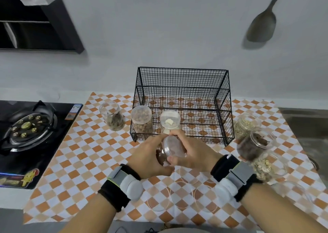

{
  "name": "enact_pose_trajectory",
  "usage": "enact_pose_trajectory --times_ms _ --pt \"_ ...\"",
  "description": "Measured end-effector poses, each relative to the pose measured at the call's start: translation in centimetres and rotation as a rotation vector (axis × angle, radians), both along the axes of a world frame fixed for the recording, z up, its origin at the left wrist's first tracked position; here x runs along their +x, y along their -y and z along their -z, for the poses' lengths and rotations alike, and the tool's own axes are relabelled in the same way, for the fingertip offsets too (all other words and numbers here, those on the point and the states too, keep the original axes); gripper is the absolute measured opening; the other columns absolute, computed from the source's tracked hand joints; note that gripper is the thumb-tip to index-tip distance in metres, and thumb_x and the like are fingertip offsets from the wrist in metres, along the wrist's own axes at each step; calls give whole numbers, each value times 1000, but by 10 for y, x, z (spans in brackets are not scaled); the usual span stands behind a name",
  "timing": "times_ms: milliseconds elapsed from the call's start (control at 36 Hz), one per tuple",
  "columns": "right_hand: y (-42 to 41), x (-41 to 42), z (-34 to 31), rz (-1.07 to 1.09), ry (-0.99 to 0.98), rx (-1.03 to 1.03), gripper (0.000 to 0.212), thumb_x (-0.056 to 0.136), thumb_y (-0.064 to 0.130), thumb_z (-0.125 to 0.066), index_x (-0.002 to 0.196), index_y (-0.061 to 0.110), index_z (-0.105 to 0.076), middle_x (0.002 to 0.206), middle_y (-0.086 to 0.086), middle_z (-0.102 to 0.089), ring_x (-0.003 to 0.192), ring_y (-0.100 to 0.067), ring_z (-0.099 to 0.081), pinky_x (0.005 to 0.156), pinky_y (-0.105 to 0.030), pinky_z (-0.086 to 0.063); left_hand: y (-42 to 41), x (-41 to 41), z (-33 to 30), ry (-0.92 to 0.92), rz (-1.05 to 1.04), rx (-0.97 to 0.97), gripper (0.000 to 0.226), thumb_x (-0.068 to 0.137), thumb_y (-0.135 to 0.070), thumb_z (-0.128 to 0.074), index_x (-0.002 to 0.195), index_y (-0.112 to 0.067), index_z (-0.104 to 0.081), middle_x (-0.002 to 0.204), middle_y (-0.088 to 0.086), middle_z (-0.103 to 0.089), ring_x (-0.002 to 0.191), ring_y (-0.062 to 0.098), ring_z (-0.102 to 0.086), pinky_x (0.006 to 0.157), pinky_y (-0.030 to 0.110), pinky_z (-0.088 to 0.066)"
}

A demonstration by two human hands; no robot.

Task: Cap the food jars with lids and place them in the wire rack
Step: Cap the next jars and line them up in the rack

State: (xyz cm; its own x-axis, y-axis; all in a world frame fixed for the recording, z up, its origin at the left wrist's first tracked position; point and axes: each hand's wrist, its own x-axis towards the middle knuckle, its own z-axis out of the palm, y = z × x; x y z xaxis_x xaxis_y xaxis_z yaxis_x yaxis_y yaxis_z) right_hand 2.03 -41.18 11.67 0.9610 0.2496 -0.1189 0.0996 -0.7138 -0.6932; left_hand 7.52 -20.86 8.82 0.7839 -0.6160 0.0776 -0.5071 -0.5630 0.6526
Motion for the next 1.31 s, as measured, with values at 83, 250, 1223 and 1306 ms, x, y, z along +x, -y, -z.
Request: enact_pose_trajectory --times_ms 83,250,1223,1306 --pt "-6 -2 5 62 17 34 76 78 80 -48 136 33 -34 62 7 -55 50 -3 -51 49 -18 -37 3 -3 1 20 -19 3 96 55 -52 -85 140 -34 -46 115 -14 -58 104 3 -50 89 22 -44" --pt "-13 1 14 184 46 45 72 74 82 -43 124 30 -42 55 10 -51 48 -1 -51 48 -16 -35 7 -9 6 29 -71 -17 98 53 -49 -86 141 -33 -46 117 -13 -59 107 9 -52 91 26 -44" --pt "-8 -8 10 301 7 19 92 76 83 -42 150 29 -33 139 9 -51 119 -10 -54 95 -30 -46 39 -12 15 -85 -97 -119 82 58 -45 -85 132 -33 -49 113 -20 -62 105 5 -60 85 34 -54" --pt "-5 -7 8 318 93 -14 81 80 79 -53 143 30 -42 124 15 -57 107 -5 -55 83 -21 -44 41 -12 13 -138 -83 -181 86 62 -47 -87 136 -37 -45 120 -20 -63 110 5 -61 89 36 -54"
